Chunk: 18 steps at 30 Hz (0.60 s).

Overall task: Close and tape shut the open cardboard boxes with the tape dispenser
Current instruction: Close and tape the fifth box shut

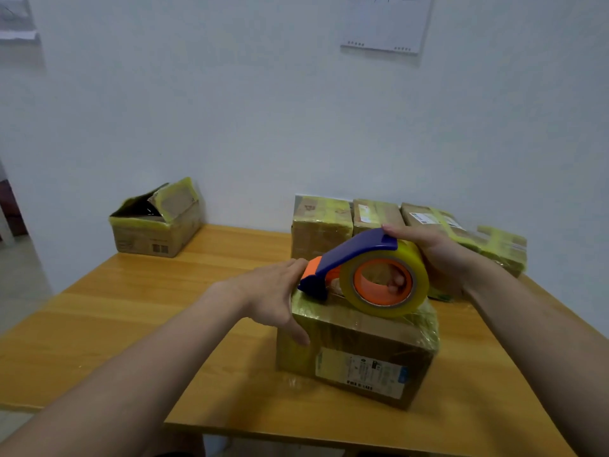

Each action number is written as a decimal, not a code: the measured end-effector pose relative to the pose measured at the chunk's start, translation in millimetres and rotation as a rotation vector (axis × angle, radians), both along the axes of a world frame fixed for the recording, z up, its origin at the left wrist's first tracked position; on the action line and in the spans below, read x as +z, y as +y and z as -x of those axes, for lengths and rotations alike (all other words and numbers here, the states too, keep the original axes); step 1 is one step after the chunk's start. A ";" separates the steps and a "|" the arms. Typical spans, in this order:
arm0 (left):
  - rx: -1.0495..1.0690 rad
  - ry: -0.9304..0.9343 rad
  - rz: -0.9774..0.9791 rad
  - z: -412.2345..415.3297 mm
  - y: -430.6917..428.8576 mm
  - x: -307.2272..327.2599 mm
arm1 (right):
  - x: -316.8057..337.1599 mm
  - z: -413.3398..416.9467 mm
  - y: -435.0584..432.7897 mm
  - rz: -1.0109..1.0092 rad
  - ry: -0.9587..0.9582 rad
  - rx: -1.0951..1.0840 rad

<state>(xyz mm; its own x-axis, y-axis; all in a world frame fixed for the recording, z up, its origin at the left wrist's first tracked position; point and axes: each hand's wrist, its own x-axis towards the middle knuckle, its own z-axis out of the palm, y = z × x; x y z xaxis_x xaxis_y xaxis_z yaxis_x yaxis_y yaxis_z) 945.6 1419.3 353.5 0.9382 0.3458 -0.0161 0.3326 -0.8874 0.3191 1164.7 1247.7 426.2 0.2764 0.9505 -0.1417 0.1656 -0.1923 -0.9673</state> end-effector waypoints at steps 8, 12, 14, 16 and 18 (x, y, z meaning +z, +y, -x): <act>0.080 0.132 -0.159 1.2 -5.0 8.3 | 4.7 0.2 0.2 -0.034 0.024 -0.086; 0.100 0.174 -0.175 3.0 -8.7 7.9 | 8.4 -5.7 -10.0 -0.033 -0.016 -0.086; 0.108 0.190 -0.168 4.3 -12.0 8.1 | 10.1 -11.1 -16.1 -0.031 -0.039 -0.126; 0.130 0.217 -0.157 7.9 -12.1 11.1 | 11.9 -19.8 -22.5 -0.045 -0.066 -0.155; 0.162 0.230 -0.123 13.1 -9.4 13.0 | 13.2 -26.7 -28.9 -0.047 -0.084 -0.184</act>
<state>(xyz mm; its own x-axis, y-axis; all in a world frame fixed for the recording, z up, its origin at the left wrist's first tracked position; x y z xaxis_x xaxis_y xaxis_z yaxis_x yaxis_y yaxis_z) 932.4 1409.8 366.5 0.8473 0.5031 -0.1703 0.5239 -0.8443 0.1123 1191.5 1218.8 439.4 0.4551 0.8879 -0.0671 0.2123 -0.1813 -0.9602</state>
